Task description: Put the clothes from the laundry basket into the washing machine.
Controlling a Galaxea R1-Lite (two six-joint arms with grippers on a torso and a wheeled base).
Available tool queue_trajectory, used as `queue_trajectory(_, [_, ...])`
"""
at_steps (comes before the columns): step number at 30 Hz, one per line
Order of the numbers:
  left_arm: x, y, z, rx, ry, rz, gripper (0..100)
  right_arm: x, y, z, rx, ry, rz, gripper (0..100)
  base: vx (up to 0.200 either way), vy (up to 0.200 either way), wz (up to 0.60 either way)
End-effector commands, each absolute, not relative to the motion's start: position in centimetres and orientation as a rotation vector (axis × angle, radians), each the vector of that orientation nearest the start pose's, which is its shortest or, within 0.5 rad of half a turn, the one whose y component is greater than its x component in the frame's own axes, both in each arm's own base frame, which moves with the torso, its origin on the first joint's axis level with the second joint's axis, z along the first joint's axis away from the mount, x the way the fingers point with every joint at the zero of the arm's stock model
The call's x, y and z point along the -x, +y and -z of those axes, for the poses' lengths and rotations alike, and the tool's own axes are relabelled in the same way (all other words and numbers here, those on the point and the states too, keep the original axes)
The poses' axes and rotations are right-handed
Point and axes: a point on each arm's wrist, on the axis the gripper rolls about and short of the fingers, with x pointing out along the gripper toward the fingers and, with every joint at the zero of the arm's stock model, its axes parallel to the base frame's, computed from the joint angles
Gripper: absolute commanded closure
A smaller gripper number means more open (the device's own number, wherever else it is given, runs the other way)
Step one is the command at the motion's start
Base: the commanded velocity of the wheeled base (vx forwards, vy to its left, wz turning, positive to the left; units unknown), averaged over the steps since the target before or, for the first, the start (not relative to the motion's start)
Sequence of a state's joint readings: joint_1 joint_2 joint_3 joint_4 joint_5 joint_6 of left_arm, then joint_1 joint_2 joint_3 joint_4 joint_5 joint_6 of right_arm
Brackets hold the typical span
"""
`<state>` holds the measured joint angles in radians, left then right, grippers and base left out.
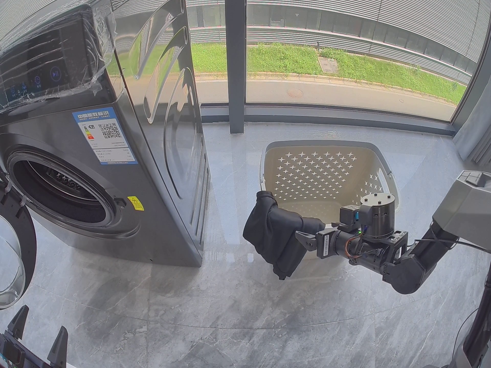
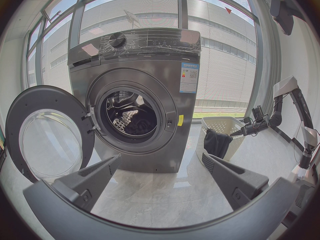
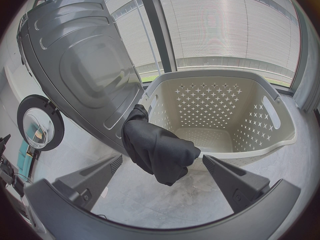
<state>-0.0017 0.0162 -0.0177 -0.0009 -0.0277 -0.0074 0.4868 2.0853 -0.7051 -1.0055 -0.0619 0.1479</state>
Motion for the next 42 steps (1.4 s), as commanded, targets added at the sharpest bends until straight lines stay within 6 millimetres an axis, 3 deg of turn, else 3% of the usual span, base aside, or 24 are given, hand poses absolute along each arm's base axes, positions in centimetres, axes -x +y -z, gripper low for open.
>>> queue_trajectory(1, [2.3, -0.1, -7.6, 0.008, 0.002, 0.029, 0, -32.1, 16.8, -5.1, -0.033, 0.407, -0.391, 0, 0.0, 0.0, 0.0])
queue_trajectory(19, [2.3, -0.1, -7.6, 0.008, 0.002, 0.029, 0, -34.0, 17.7, -3.5, -0.02, 0.407, -0.445, 0, 0.0, 0.0, 0.0])
queue_trajectory(24, [2.3, -0.1, -7.6, 0.008, 0.002, 0.029, 0, -34.6, 18.0, -3.8, -0.025, 0.381, -0.447, 0, 0.0, 0.0, 0.0])
queue_trajectory(25, [2.3, -0.1, -7.6, 0.008, 0.002, 0.029, 0, -34.6, 18.0, -3.8, -0.025, 0.383, -0.447, 100, 0.0, 0.0, 0.0])
queue_trajectory(40, [2.3, -0.1, -7.6, 0.008, 0.002, 0.029, 0, -34.4, 17.7, -4.3, -0.025, 0.373, -0.444, 100, 0.0, 0.0, 0.0])
queue_trajectory(42, [2.3, -0.1, -7.6, 0.009, 0.002, 0.029, 0, -33.7, 17.6, -5.5, -0.027, 0.355, -0.452, 100, 0.0, 0.0, 0.0])
